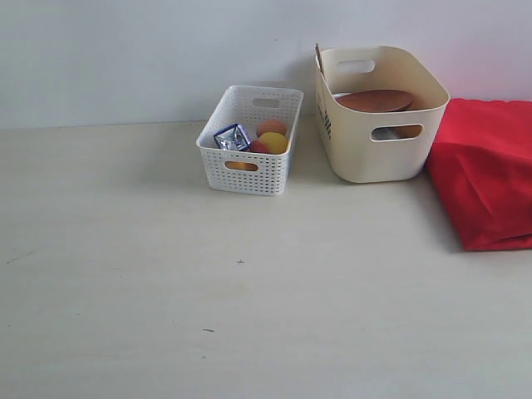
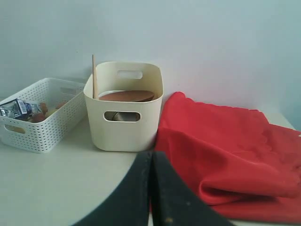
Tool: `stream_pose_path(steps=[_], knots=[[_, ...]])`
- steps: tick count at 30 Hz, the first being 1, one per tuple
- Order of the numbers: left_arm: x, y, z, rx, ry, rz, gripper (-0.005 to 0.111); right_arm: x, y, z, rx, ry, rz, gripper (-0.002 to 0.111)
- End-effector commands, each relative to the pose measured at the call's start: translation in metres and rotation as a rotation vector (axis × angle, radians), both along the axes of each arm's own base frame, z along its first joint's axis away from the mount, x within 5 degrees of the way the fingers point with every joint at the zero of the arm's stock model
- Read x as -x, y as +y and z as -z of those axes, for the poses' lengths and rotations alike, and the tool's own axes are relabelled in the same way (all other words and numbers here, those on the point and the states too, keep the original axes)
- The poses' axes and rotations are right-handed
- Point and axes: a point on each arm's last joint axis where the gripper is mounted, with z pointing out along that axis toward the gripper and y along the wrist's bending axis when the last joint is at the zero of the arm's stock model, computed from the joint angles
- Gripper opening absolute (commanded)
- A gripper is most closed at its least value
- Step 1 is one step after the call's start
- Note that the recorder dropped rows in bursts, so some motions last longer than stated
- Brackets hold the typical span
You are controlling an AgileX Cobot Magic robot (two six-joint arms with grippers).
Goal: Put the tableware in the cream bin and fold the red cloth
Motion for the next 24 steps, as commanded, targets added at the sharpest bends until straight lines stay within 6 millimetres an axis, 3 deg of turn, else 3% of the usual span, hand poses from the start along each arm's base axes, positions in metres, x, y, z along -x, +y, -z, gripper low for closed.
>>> stream_pose_path(steps=[1, 24], knots=[[-0.0001, -0.0001, -0.0004, 0.004, -0.014, 0.003, 0.000, 0.0007, -0.0003, 0.0002, 0.001, -0.009, 0.005, 0.000], [-0.0001, -0.0001, -0.0004, 0.000, -0.014, 0.004, 0.000, 0.0006, -0.0005, -0.0006, 0.009, -0.019, 0.005, 0.000]])
